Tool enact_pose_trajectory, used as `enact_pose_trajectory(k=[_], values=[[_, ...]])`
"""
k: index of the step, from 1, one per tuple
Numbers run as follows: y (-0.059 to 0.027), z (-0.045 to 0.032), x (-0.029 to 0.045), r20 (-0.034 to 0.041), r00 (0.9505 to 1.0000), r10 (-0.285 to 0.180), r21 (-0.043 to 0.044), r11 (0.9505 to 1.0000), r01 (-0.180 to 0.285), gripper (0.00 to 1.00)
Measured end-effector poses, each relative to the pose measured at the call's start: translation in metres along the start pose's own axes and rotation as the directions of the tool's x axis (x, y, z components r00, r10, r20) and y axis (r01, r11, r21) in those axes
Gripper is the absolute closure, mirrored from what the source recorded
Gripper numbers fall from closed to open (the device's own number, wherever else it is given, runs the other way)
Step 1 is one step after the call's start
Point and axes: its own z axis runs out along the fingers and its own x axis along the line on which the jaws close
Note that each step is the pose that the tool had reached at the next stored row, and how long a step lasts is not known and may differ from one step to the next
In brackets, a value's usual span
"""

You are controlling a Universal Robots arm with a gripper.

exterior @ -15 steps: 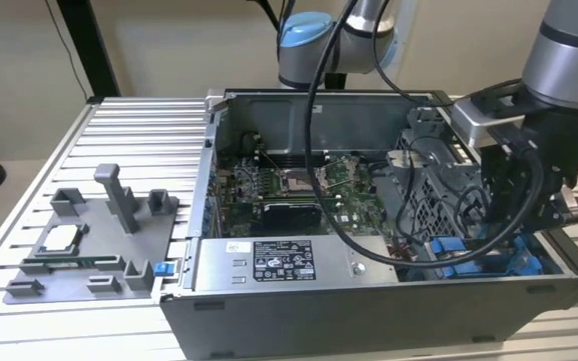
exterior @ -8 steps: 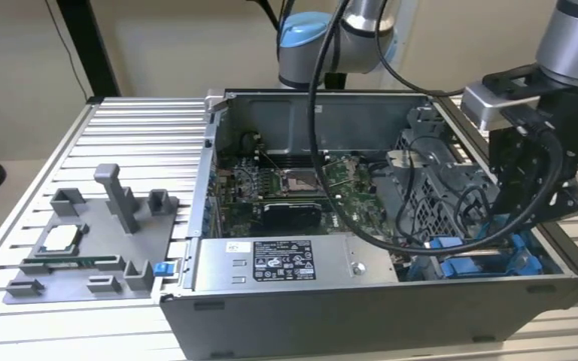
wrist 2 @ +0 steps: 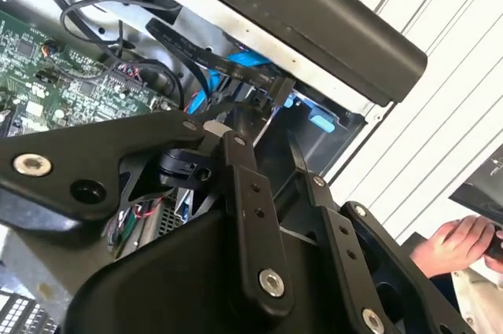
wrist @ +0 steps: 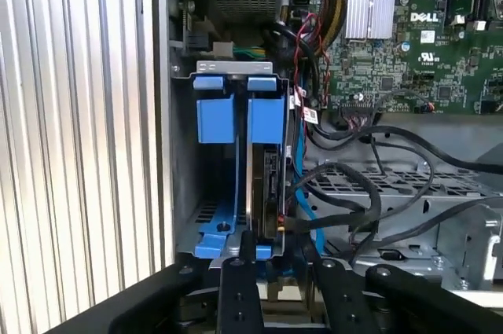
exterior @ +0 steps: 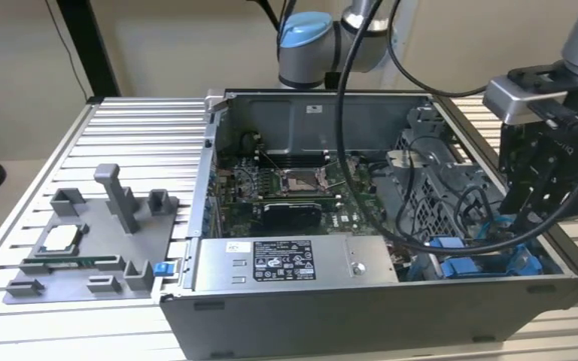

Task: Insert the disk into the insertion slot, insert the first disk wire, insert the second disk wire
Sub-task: 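Insert the first disk wire, then insert the second disk wire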

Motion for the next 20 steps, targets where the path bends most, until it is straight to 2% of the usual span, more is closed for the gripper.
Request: enact_pose_trajectory(k=[6,9,12,17,20], values=[[-0.0124,-0.0019,-0.0001,-0.0005,1.0,-0.002,-0.0512,0.9987,0.002,0.0],[-0.0189,-0.0023,0.0003,-0.0008,1.0,-0.003,-0.0735,0.9973,0.003,0.0],[-0.0292,-0.0014,0.0024,-0.0008,1.0,-0.003,-0.0945,0.9955,0.003,0.0],[-0.0475,-0.0001,0.004,-0.001,1.0,-0.004,-0.1224,0.9925,0.004,0.0],[-0.0502,0.0,0.004,-0.0011,1.0,-0.004,-0.1242,0.9922,0.004,0.0]])
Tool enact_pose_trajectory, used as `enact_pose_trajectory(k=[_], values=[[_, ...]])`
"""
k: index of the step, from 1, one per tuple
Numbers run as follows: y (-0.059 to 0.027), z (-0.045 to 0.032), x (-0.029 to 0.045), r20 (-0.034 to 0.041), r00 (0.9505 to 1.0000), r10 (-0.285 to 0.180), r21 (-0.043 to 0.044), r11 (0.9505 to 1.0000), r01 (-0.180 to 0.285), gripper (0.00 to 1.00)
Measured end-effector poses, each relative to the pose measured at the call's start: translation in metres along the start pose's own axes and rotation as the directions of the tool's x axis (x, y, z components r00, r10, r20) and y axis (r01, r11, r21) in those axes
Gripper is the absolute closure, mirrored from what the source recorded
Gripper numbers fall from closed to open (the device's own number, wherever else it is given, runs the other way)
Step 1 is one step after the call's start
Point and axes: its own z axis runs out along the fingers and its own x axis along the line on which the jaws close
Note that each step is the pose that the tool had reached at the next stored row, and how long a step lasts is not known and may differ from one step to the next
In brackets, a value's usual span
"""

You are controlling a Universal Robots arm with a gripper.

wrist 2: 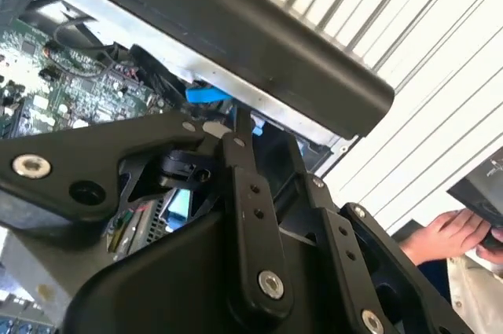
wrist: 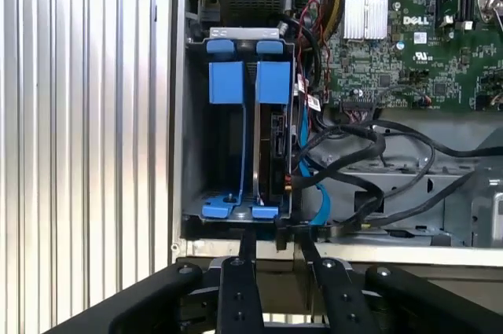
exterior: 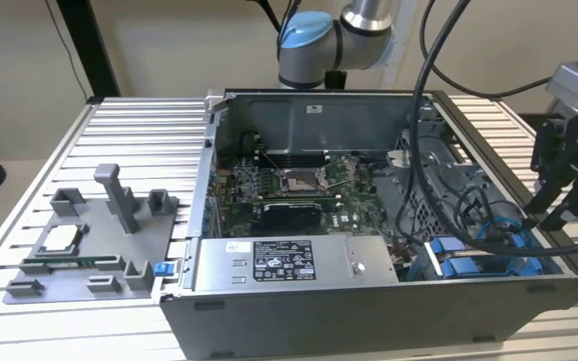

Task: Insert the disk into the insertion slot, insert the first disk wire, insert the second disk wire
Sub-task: 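Insert the second disk wire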

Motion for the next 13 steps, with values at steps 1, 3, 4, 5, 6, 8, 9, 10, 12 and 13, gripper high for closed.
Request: enact_pose_trajectory(k=[1,3,4,5,6,8,9,10,12,13], values=[[-0.0001,0.0,0.0,0.0001,1.0,0.0,0.0,1.0,0.0,0.0],[-0.0005,0.0,0.0,0.0,1.0,0.0,0.0,1.0,0.0,0.0],[-0.0006,0.0,0.0,0.0,1.0,0.0,-0.0012,1.0,0.0,0.0],[-0.0015,0.0001,0.0001,-0.0001,1.0,-0.001,-0.0168,0.9999,0.001,0.0],[-0.0024,0.0001,0.0001,-0.0002,1.0,-0.001,-0.0286,0.9996,0.001,0.0],[-0.0062,0.0,0.0,0.0006,1.0,-0.002,-0.0366,0.9993,0.002,0.0],[-0.0084,-0.0001,0.0,0.0014,1.0,-0.003,-0.0384,0.9993,0.003,0.0],[-0.0103,0.0,0.0002,0.0032,1.0,-0.003,-0.0404,0.9992,0.003,0.0],[-0.0114,0.0007,0.0013,0.0092,1.0,-0.004,-0.0517,0.9987,0.004,0.0],[-0.0114,0.0009,0.0017,0.0111,0.9999,-0.004,-0.0593,0.9982,0.005,0.0]])
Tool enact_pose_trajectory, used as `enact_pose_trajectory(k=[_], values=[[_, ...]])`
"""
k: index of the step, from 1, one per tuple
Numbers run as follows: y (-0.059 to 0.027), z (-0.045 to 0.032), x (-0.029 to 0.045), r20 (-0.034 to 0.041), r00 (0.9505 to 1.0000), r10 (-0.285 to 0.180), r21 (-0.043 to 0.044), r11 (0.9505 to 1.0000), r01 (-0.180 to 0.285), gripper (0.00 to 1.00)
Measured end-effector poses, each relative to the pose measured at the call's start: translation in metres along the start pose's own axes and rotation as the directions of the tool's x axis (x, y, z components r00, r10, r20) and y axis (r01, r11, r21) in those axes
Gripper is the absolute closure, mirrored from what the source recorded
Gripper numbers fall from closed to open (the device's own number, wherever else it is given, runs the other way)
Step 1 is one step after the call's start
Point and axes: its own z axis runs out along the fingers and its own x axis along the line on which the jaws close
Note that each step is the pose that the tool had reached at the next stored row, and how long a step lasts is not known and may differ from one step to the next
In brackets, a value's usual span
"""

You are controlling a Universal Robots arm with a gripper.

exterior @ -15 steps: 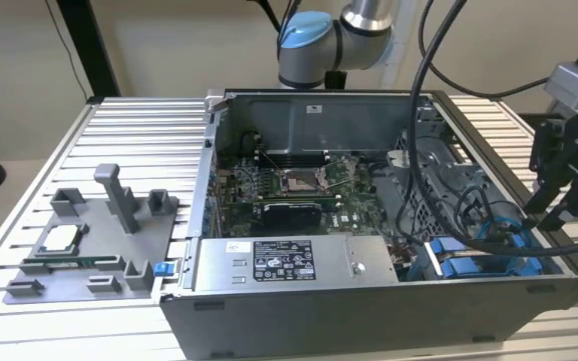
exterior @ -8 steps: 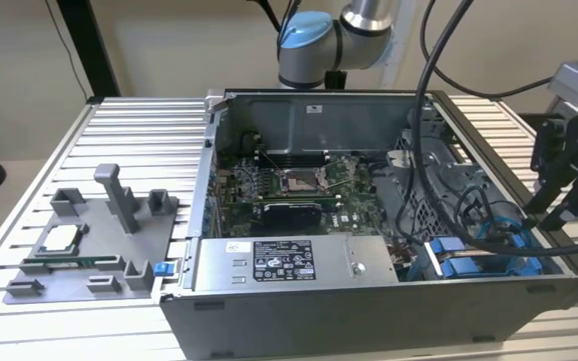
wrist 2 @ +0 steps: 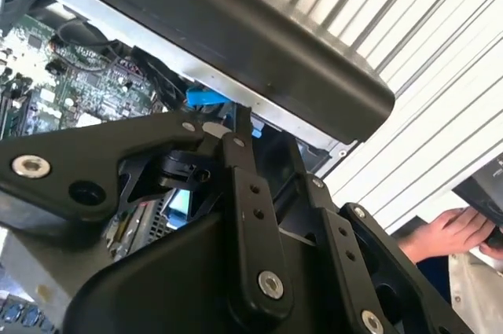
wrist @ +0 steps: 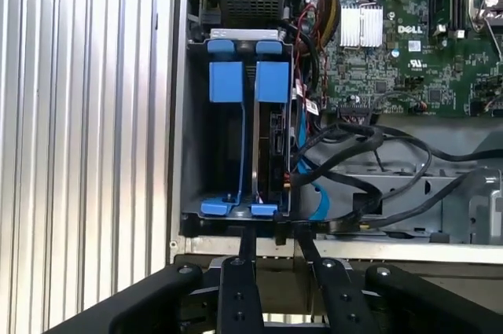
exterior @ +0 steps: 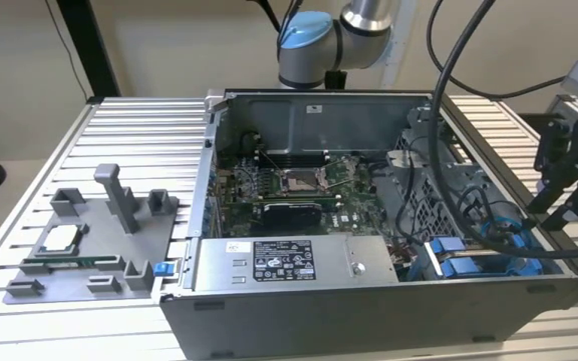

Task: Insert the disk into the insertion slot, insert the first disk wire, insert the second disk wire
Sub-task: 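Insert the second disk wire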

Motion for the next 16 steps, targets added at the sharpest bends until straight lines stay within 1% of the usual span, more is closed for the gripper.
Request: enact_pose_trajectory(k=[2,3,4,9,11,12,13,14,16], values=[[0.0,0.0006,0.0003,0.003,1.0,-0.001,-0.0126,0.9999,0.001,0.0],[-0.0001,0.0011,0.0003,0.0041,1.0,-0.001,-0.0168,0.9999,0.001,0.0],[-0.0001,0.0019,0.0004,0.0053,1.0,-0.001,-0.0188,0.9998,0.001,0.0],[-0.0007,0.0057,0.0003,0.0131,0.9999,-0.002,-0.0208,0.9998,0.002,0.0],[-0.0008,0.0072,0.0002,0.0184,0.9998,-0.003,-0.0206,0.9998,0.003,0.0],[-0.0005,0.0077,0.0002,0.0219,0.9998,-0.003,-0.0192,0.9998,0.003,0.0],[-0.0005,0.0082,0.0002,0.0259,0.9997,-0.003,-0.018,0.9998,0.004,1.0],[-0.0005,0.0087,0.0001,0.0289,0.9996,-0.004,-0.0172,0.9998,0.004,1.0],[-0.0004,0.0092,0.0001,0.0315,0.9995,-0.004,-0.0166,0.9999,0.005,1.0]])
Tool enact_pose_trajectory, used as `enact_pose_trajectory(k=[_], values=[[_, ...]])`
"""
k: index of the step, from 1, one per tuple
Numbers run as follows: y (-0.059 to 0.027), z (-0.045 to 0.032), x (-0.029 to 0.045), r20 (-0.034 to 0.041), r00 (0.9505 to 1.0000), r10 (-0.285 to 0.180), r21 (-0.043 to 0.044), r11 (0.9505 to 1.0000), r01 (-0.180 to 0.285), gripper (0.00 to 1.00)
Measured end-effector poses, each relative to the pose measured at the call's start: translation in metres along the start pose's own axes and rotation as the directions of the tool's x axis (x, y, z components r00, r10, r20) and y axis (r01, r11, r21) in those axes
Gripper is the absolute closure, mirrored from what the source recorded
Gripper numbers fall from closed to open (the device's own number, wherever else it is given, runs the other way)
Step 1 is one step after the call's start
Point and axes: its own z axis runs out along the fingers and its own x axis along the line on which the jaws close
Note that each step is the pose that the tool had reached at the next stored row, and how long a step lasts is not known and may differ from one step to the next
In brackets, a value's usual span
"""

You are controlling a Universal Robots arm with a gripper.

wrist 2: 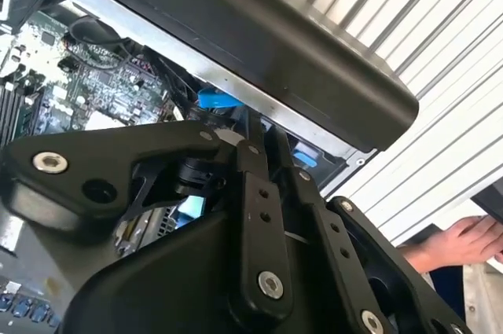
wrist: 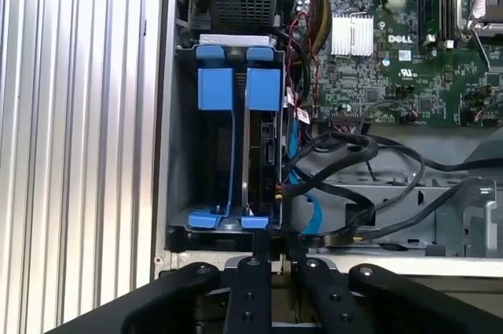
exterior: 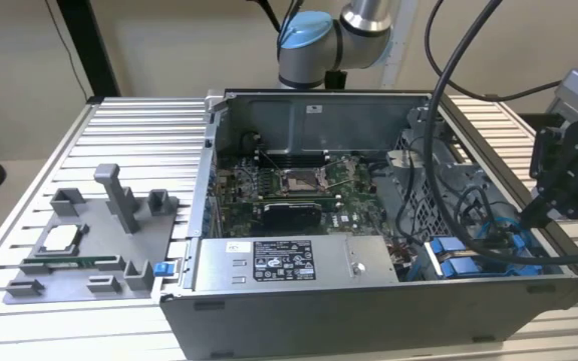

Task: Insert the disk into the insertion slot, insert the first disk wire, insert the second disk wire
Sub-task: 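Insert the second disk wire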

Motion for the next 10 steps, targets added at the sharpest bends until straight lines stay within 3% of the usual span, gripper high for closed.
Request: enact_pose_trajectory(k=[7,8,10], values=[[0.0003,0.0002,0.0002,0.0012,1.0,0.0,-0.0009,1.0,0.0,1.0],[0.0002,0.0003,0.0002,0.0012,1.0,0.0,-0.0049,1.0,0.0,1.0],[0.0002,0.0006,0.0002,0.0013,1.0,0.002,-0.021,0.9998,-0.002,1.0]])
